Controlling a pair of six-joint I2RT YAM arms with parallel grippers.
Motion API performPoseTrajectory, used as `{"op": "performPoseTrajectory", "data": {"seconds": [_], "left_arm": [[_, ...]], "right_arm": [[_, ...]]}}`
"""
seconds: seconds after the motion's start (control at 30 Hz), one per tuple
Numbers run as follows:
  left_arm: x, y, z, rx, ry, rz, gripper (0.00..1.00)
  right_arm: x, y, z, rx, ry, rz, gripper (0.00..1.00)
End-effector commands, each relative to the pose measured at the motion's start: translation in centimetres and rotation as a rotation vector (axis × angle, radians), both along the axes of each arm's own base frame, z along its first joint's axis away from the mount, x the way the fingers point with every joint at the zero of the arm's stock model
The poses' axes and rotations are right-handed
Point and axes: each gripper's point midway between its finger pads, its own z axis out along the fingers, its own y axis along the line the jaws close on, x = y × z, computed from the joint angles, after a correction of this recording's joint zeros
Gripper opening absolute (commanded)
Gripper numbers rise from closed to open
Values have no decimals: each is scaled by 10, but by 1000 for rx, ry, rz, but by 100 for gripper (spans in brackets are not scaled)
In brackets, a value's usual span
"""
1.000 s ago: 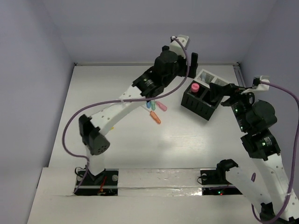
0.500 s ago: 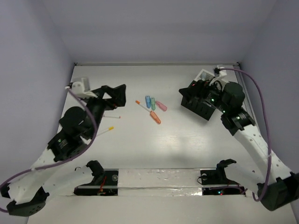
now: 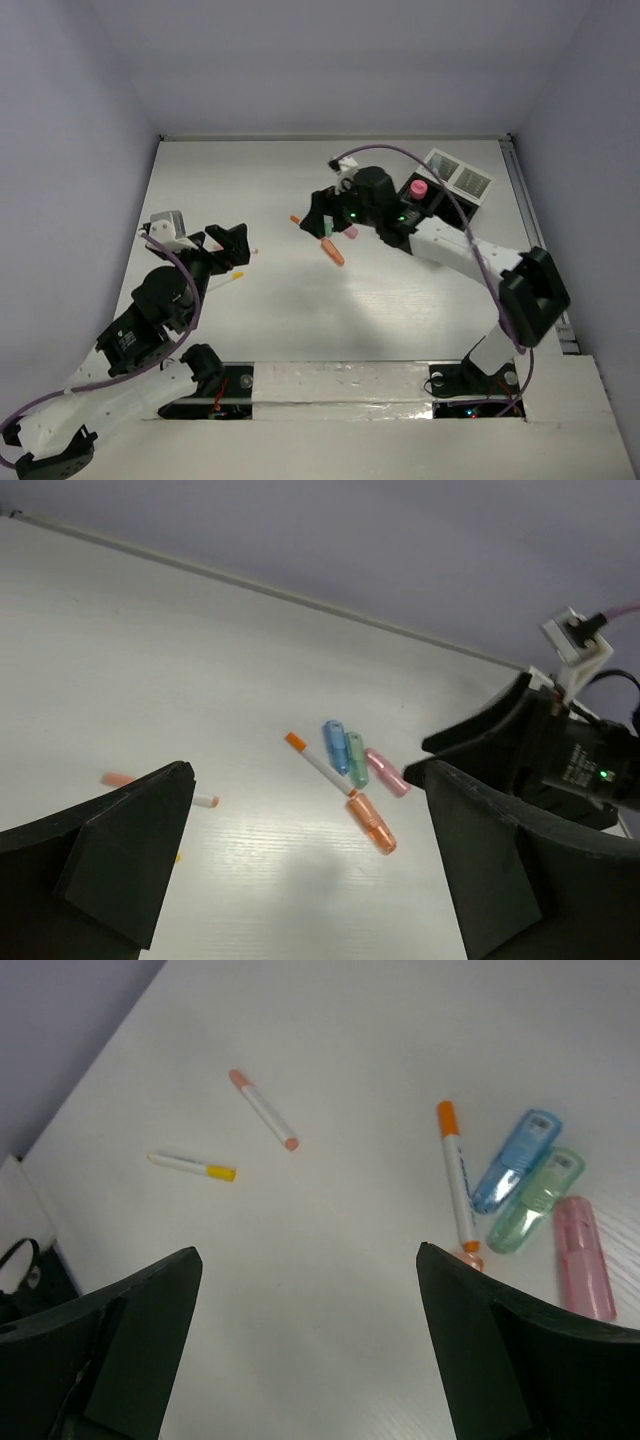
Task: Sort the stationery into containers
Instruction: Pick up the pen from the center of the board.
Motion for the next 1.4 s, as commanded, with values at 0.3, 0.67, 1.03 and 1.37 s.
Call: {"op": "performPoseTrajectory", "data": {"seconds": [0.3, 0.67, 1.03, 1.37], "left_arm": [[-20, 51, 6, -123, -98, 124, 99], [-39, 76, 19, -229, -184, 132, 99], [-41, 73, 21, -240, -193, 102, 99], [-43, 73, 21, -249, -197, 94, 99]], "right_arm": [[3, 173, -54, -175, -211, 415, 92], [66, 235, -120, -277, -254, 381, 84], [47, 253, -153, -292, -234, 392, 82], [40, 240, -192, -402, -199, 354, 72]]}}
